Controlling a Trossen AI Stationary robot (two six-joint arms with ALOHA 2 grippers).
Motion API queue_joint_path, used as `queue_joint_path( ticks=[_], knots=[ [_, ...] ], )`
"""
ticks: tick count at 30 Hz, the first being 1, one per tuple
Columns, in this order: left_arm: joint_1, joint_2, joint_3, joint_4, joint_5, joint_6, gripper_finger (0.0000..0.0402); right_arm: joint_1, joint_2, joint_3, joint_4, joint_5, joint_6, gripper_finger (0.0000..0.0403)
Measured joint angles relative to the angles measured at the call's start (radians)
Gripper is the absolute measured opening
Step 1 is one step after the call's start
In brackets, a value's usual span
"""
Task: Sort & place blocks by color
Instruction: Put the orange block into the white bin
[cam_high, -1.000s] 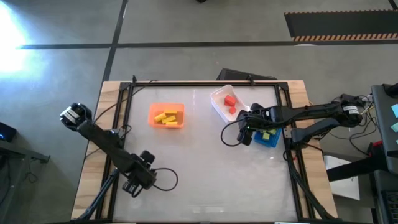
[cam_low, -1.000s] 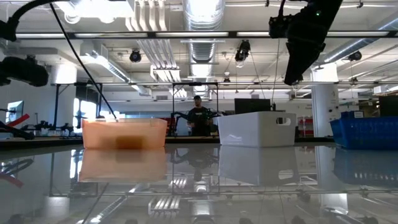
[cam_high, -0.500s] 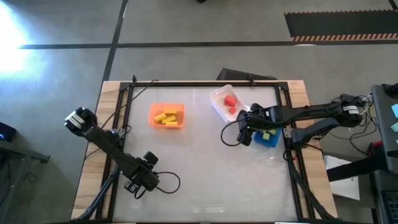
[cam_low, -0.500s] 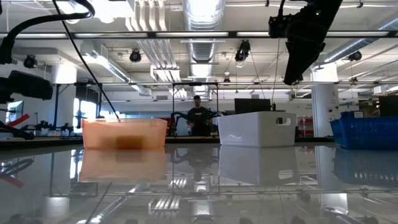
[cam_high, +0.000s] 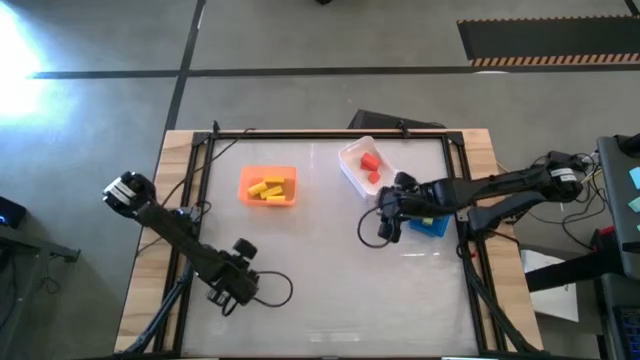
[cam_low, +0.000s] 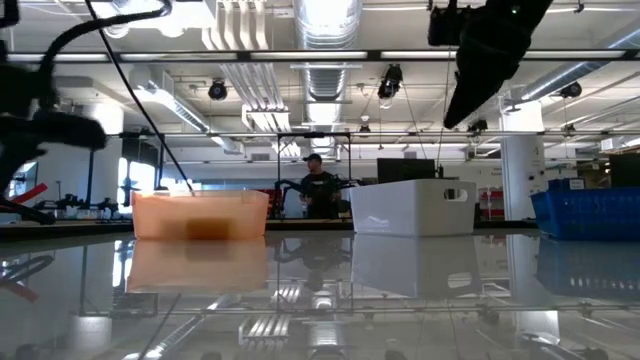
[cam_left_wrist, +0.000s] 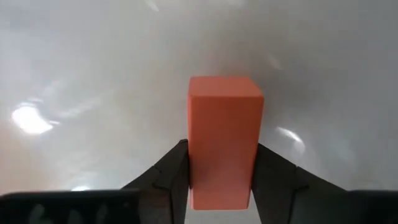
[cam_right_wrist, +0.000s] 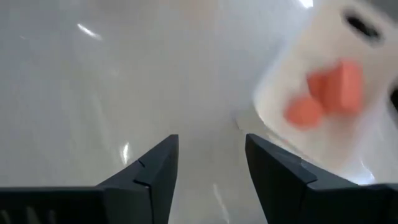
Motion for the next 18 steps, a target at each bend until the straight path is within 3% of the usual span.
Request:
queue_joint_path(
  ticks=[5, 10, 14, 18],
  knots=[
    [0.049, -0.088, -0.002, 0.124, -0.278, 0.009, 0.0116, 0.083, 0.000, -0.108, 0.374, 0.023, -0.151, 0.0173],
    [0.128, -0.193, -0.032, 0.365, -0.454, 0.118, 0.0116, 0.137, 0.003, -0.282, 0.926, 0.019, -0.332, 0.0172],
    [0.187, -0.258, -0.091, 0.658, -0.476, 0.261, 0.0116, 0.158, 0.043, -0.403, 1.345, -0.003, -0.455, 0.0171],
    [0.240, -0.279, -0.164, 0.992, -0.470, 0.383, 0.0116, 0.158, 0.117, -0.458, 1.617, -0.076, -0.520, 0.0171]
  ],
)
